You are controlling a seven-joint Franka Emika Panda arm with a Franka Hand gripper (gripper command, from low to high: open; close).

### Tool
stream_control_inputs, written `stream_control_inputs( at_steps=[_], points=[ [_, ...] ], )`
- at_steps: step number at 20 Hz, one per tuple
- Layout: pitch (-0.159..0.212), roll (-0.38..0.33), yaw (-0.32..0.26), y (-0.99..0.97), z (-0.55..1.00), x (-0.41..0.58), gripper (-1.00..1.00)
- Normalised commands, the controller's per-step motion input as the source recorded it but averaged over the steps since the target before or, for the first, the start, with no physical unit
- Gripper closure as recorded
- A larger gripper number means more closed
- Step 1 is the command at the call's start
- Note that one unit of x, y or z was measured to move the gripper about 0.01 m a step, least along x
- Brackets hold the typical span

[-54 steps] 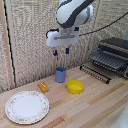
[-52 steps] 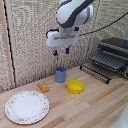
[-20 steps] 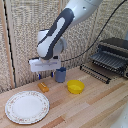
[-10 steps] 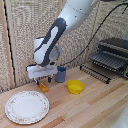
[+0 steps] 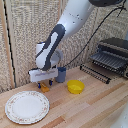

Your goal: Kindly employ your clamp to softly take hold of the bread. Delicately rest it on the oven pan, verifying that it is even on the surface. Using your clamp and attentiveness, smoothly glide the pan into the oven and along the appropriate brackets, securing it in position.

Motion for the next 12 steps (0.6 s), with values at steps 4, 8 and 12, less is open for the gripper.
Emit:
stream_control_inputs(
  at_steps=[4, 8, 12],
  points=[
    [0.046, -0.047, 0.028, 0.13, -0.03, 0.012, 1.0],
    [0.0, -0.014, 0.014, 0.03, 0.0, 0.0, 1.0],
    [-0.005, 0.0, 0.04, -0.01, -0.01, 0.011, 1.0]
  ],
)
